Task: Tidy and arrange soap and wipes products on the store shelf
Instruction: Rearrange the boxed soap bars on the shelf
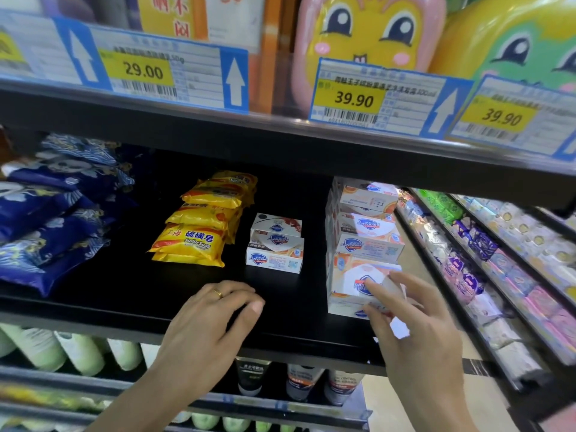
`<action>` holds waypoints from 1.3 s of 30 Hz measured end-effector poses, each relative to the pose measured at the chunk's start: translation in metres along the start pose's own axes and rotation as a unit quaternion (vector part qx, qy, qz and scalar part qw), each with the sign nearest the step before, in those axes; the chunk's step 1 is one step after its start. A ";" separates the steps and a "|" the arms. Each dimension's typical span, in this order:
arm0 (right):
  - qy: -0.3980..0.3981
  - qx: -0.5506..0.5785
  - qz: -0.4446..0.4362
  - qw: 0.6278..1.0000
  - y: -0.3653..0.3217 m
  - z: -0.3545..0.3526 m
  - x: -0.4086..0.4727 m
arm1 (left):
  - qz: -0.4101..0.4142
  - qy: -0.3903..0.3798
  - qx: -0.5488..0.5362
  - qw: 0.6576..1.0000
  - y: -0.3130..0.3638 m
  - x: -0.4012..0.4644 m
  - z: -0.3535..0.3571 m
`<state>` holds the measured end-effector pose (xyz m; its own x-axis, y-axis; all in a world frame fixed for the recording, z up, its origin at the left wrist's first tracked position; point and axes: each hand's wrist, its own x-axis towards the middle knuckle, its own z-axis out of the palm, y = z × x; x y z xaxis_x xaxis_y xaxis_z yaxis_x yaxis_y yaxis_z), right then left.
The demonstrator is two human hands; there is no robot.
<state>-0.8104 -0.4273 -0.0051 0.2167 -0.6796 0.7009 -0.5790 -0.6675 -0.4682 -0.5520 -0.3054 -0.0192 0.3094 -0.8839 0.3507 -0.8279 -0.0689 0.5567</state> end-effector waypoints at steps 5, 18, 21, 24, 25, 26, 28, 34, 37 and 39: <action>0.016 0.041 -0.070 0.997 -0.019 0.008 -0.010 | -0.086 -0.044 -0.258 0.961 0.021 0.008 -0.014; -0.010 0.101 -0.113 0.988 -0.060 0.026 -0.028 | -0.181 -0.107 -0.440 0.873 0.036 0.009 -0.019; -0.028 0.144 -0.076 0.986 -0.063 0.022 -0.027 | -0.170 -0.087 -0.459 0.867 0.027 0.007 -0.021; -0.058 0.205 0.022 0.977 -0.070 0.015 -0.025 | -0.141 -0.073 -0.466 0.871 0.017 0.004 -0.025; -0.066 0.224 0.052 0.971 -0.073 0.013 -0.024 | -0.126 -0.072 -0.455 0.879 0.014 0.003 -0.025; -0.078 0.239 0.080 0.965 -0.075 0.011 -0.021 | -0.107 -0.069 -0.438 0.890 0.011 0.002 -0.026; -0.121 0.262 0.132 0.948 -0.078 0.007 -0.015 | -0.069 -0.066 -0.410 0.907 0.007 0.000 -0.027; -0.287 0.407 0.385 0.777 -0.090 0.001 0.009 | 0.026 -0.066 -0.347 0.935 0.005 -0.006 -0.030; -0.332 0.460 0.402 0.719 -0.091 0.005 0.010 | 0.048 -0.062 -0.310 0.948 0.005 -0.009 -0.030; -0.322 0.480 0.415 0.703 -0.088 0.007 0.009 | 0.051 -0.061 -0.300 0.951 0.003 -0.010 -0.030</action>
<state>-0.7523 -0.3774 0.0388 0.6067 -0.7471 -0.2716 0.0141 0.3517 -0.9360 -0.5436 -0.2824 0.0017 0.1550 -0.9210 0.3575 -0.4238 0.2649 0.8662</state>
